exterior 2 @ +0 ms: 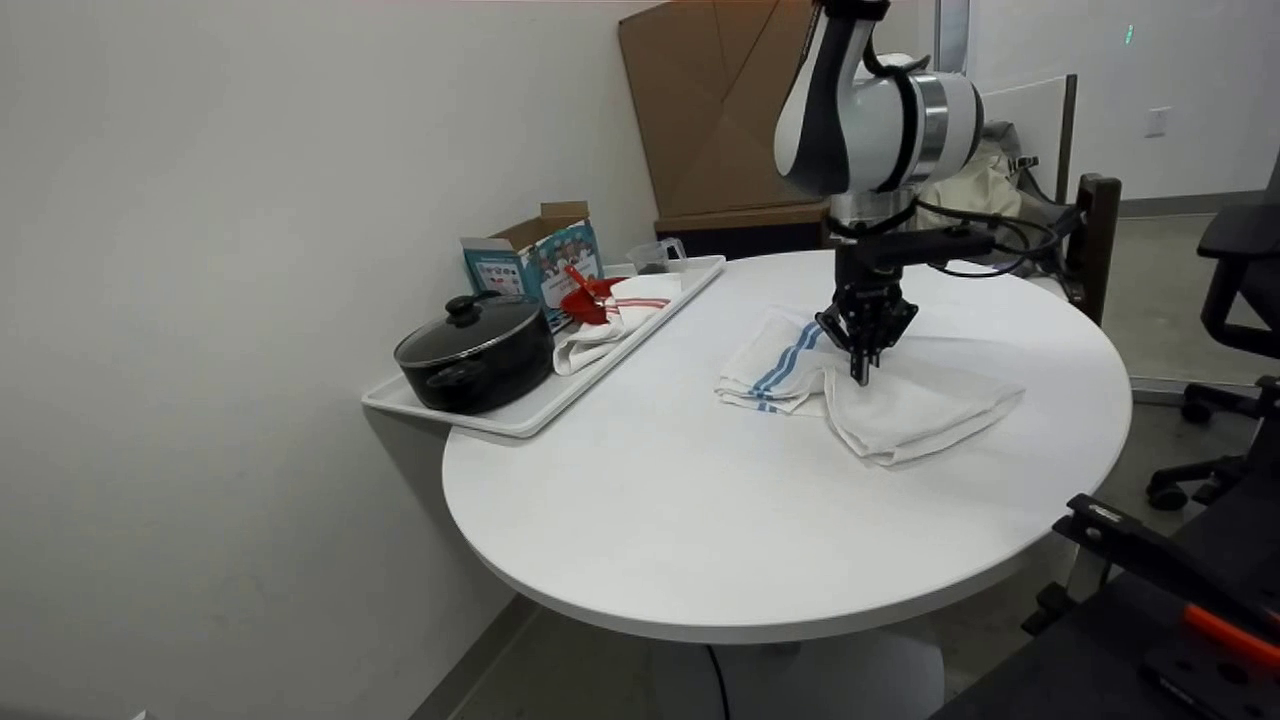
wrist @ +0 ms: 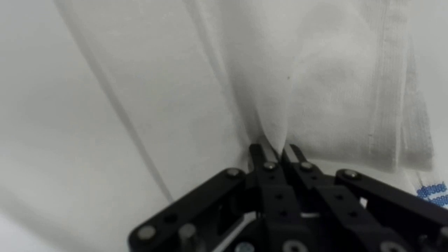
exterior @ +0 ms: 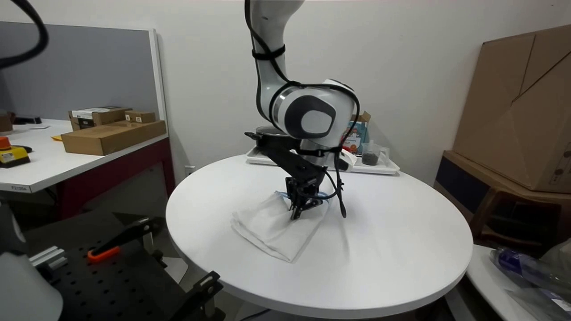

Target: Wipe the table top with the white and blue towel

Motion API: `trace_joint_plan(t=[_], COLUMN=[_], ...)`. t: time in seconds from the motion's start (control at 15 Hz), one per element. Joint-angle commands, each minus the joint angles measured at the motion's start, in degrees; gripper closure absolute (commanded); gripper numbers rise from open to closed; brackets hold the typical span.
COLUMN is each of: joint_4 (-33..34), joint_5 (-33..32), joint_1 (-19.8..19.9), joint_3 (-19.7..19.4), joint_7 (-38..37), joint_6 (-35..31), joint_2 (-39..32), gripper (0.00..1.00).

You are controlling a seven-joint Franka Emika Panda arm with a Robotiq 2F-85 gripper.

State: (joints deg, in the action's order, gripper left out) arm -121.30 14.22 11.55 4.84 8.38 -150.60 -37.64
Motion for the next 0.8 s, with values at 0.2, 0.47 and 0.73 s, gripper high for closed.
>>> trace_joint_plan(t=[0.2,0.47,0.73], joint_4=[3.6,3.5,2.2], joint_5=[0.3,-1.9,-1.8], joint_1=[0.4,-1.4,-0.7], joint_3=[-0.1,-1.9,-3.0], joint_7=[-1.1,-2.6,-1.6], joint_6=[3.6,9.9,13.1], joint_2=[-2.3,-0.1,6.0], gripper=[0.54,0.26,0.01])
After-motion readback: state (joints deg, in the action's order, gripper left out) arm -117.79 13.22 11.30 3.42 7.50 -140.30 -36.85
